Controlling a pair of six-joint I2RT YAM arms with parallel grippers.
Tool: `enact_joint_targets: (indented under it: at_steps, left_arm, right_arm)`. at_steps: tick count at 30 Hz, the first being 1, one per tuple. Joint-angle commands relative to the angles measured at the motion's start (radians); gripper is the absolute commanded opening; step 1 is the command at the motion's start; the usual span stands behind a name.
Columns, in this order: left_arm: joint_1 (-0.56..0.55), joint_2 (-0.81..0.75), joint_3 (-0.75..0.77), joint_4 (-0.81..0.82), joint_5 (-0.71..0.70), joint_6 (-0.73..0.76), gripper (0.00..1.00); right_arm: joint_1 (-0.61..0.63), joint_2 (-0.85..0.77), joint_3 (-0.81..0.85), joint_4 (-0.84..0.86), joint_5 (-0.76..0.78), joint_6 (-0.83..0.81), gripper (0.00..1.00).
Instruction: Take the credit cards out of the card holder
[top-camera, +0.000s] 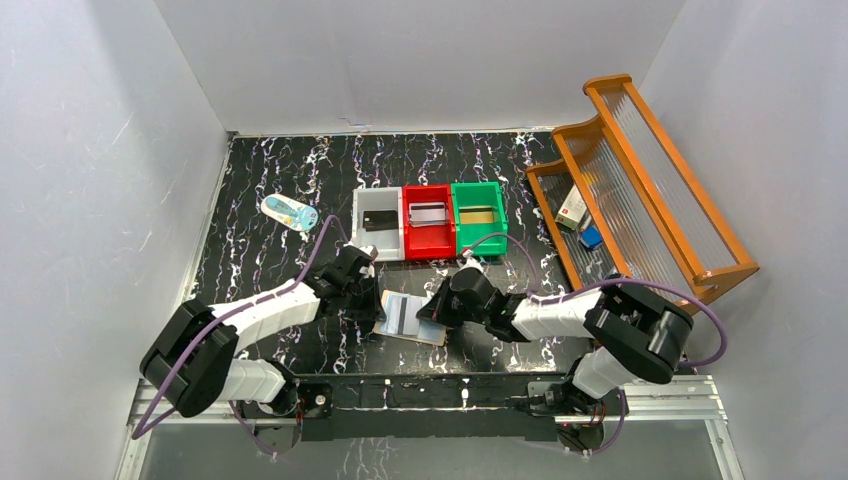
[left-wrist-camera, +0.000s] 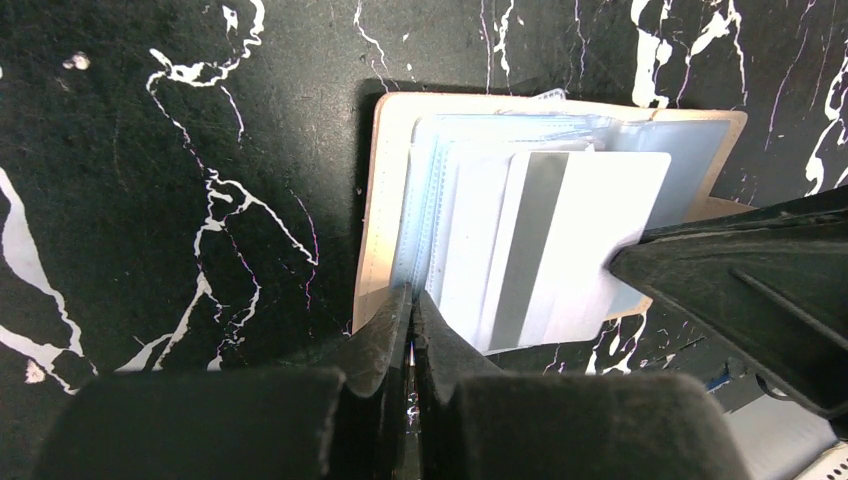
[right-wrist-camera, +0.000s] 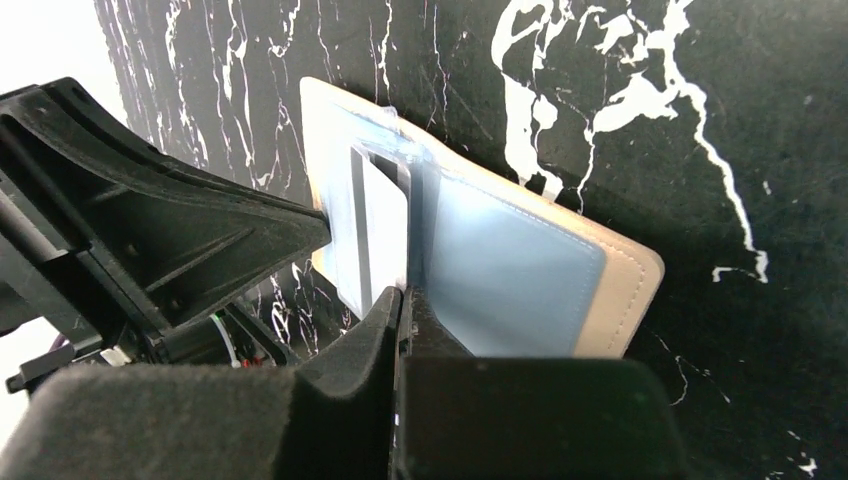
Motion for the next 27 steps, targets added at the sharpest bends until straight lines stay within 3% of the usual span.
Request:
enact_joint_targets:
  at_steps: [1,5,13,16,22,27]
  left_arm:
    - [-0.004,0.002,-0.033,-0.113,-0.068,0.011,0.00]
    - [-0.004,-0.002,-0.025,-0.113,-0.054,0.017,0.02]
    - [-0.004,-0.125,0.033,-0.142,-0.019,0.026,0.33]
    - [-0.004,-0.171,0.056,-0.109,0.042,0.043,0.40]
    - [-0.004,-0.123,0.051,0.073,0.266,0.031,0.46]
    - [-0.003,0.020,0.060,0.094,0.329,0.028,0.45]
  right_arm:
    - [-0.031,-0.034,-0.020,0.011,-0.057,-0.045,0.04]
    - [-0.049,-0.040,-0.043,0.016,-0.070,-0.040,0.05]
    - [-0.062,0.042,-0.031,0.026,-0.092,-0.015,0.06]
    - [-0.063,0.062,-0.023,0.018,-0.087,-0.015,0.06]
    - [-0.064,0.052,-0.014,-0.017,-0.066,-0.022,0.07]
    - [-0.067,0.038,-0.022,-0.015,-0.064,-0.024,0.08]
